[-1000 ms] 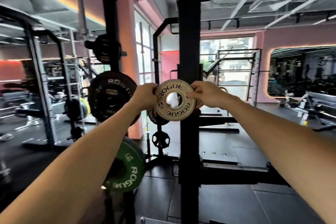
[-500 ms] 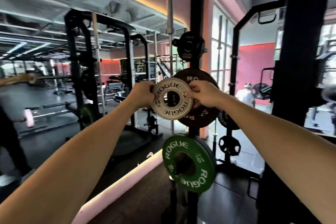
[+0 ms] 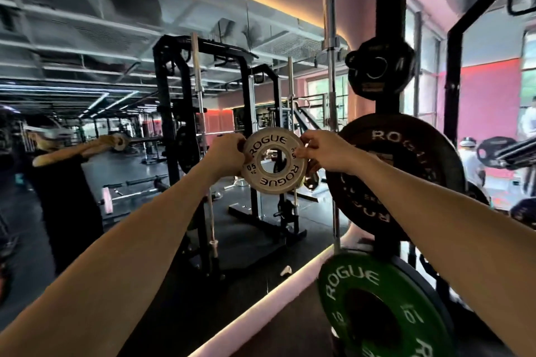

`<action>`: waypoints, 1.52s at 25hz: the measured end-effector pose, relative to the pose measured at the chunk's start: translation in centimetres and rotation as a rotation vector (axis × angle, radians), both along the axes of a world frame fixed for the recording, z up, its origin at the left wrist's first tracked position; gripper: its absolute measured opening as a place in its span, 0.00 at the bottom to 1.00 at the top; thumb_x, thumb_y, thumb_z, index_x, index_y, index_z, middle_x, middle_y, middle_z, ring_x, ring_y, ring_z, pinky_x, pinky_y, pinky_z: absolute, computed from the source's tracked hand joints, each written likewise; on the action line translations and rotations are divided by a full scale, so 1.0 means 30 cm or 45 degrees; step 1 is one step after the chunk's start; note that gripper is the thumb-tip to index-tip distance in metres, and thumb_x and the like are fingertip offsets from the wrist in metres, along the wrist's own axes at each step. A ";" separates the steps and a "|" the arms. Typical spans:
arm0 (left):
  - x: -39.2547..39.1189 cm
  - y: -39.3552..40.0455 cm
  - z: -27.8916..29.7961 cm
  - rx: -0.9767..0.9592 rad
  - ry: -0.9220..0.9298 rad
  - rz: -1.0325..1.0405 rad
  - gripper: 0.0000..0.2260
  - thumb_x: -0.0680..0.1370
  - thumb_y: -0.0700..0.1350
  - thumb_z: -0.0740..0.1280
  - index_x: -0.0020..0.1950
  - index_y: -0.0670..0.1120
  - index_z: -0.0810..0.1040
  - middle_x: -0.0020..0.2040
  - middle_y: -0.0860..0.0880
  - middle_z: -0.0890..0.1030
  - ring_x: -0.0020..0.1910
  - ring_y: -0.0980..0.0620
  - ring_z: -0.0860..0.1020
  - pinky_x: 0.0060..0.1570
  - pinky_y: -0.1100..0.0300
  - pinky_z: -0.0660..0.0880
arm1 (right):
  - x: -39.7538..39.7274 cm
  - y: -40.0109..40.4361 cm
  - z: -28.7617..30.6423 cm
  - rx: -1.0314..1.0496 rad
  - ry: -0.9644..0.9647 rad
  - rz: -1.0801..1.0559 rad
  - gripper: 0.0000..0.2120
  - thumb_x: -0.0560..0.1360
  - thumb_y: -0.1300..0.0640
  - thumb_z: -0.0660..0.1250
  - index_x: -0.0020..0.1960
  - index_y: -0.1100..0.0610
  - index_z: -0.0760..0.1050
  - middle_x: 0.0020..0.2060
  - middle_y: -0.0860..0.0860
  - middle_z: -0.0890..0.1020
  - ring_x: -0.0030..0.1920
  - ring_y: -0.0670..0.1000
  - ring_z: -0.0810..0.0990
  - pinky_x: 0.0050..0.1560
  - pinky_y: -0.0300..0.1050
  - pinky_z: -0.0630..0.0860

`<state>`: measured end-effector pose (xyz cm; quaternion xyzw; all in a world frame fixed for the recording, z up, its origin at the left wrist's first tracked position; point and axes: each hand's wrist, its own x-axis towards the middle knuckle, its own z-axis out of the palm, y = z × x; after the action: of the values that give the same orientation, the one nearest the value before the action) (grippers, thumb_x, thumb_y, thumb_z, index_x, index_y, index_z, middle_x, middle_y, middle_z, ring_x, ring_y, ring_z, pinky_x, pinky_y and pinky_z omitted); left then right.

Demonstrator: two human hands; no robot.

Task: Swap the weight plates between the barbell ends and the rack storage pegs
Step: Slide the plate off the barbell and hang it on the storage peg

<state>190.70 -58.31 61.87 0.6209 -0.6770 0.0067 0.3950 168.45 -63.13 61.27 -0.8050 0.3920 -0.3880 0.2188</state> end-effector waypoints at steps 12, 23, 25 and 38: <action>0.144 -0.564 0.047 -0.013 -0.053 -0.153 0.08 0.73 0.33 0.68 0.52 0.36 0.78 0.48 0.41 0.81 0.47 0.43 0.80 0.45 0.53 0.78 | 0.126 -0.458 0.049 -0.004 -0.009 -0.141 0.08 0.78 0.61 0.67 0.54 0.63 0.74 0.46 0.59 0.81 0.38 0.56 0.83 0.44 0.56 0.83; -0.067 -0.927 0.087 -0.036 -0.181 -0.696 0.19 0.64 0.44 0.66 0.52 0.38 0.80 0.50 0.38 0.83 0.51 0.40 0.81 0.49 0.55 0.77 | -0.032 -0.509 0.057 -0.016 -0.077 -0.710 0.02 0.77 0.62 0.67 0.48 0.60 0.74 0.41 0.60 0.82 0.44 0.67 0.82 0.45 0.61 0.82; -0.121 -0.951 0.088 -0.043 -0.153 -0.826 0.18 0.65 0.43 0.67 0.51 0.38 0.81 0.49 0.38 0.83 0.50 0.40 0.81 0.49 0.50 0.78 | -0.064 -0.469 0.059 -0.013 -0.082 -0.830 0.04 0.77 0.61 0.67 0.49 0.63 0.74 0.42 0.63 0.82 0.44 0.67 0.83 0.46 0.62 0.81; -0.357 -1.018 0.294 -0.152 0.101 -1.203 0.07 0.75 0.38 0.70 0.53 0.42 0.79 0.46 0.40 0.83 0.41 0.42 0.83 0.40 0.49 0.83 | -0.228 -0.362 0.281 -0.139 -0.040 -1.082 0.11 0.77 0.60 0.68 0.56 0.65 0.74 0.45 0.64 0.83 0.44 0.66 0.84 0.47 0.61 0.81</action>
<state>179.99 -88.86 70.69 0.2211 -0.8681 -0.1586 0.4152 161.62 -73.99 69.69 -0.5763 0.6642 -0.4761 0.0025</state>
